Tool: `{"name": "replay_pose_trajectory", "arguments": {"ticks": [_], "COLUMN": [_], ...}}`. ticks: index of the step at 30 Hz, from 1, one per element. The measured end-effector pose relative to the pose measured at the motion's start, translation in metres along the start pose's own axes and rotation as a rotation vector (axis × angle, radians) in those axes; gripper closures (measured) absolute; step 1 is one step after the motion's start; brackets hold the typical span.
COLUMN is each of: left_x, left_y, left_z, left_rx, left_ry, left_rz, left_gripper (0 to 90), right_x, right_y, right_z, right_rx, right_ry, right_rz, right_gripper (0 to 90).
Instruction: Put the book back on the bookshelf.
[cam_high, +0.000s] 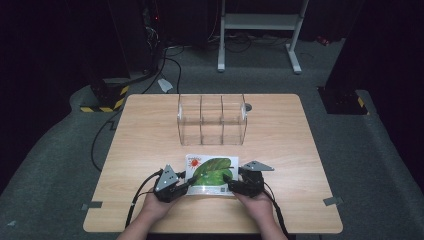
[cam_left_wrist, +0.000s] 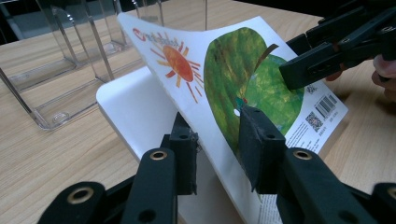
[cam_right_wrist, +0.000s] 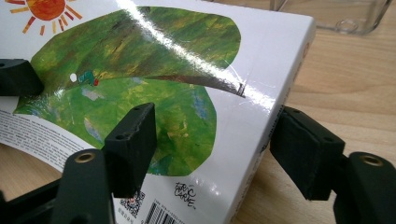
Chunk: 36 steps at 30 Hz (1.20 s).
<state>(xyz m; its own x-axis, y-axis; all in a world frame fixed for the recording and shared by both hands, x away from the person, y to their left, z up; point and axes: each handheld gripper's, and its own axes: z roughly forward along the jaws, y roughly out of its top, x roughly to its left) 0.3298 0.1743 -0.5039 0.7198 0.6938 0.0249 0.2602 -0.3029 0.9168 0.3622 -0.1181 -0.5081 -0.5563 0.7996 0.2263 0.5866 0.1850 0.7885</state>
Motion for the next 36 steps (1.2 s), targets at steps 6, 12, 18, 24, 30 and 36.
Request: {"name": "replay_pose_trajectory", "arguments": {"ticks": [6, 12, 18, 24, 30, 36], "left_x": [0.0, 0.001, 0.001, 0.0, 0.0, -0.001], "left_y": [0.001, 0.001, 0.002, 0.002, 0.001, -0.001], "left_z": [-0.001, -0.001, -0.001, -0.001, 0.001, 0.004], "left_rx": [-0.012, -0.019, -0.027, -0.023, -0.014, 0.012], "left_ry": [0.006, 0.013, 0.014, 0.019, 0.023, 0.041], "left_rz": [-0.008, -0.017, -0.029, -0.022, -0.016, 0.005], "left_gripper": [68.7, 69.5, 70.4, 71.2, 71.5, 72.6], "right_x": [0.003, 0.005, 0.007, 0.008, 0.009, 0.011], "right_y": [0.0, 0.0, 0.0, 0.001, 0.0, 0.0], "right_z": [-0.005, -0.011, -0.015, -0.02, -0.024, -0.03], "right_rx": [-0.027, -0.057, -0.084, -0.121, -0.144, -0.181], "right_ry": [-0.024, -0.047, -0.064, -0.083, -0.091, -0.097], "right_rz": [-0.023, -0.046, -0.058, -0.068, -0.072, -0.09], "right_gripper": [37.6, 41.5, 44.7, 48.0, 49.1, 49.8]}}
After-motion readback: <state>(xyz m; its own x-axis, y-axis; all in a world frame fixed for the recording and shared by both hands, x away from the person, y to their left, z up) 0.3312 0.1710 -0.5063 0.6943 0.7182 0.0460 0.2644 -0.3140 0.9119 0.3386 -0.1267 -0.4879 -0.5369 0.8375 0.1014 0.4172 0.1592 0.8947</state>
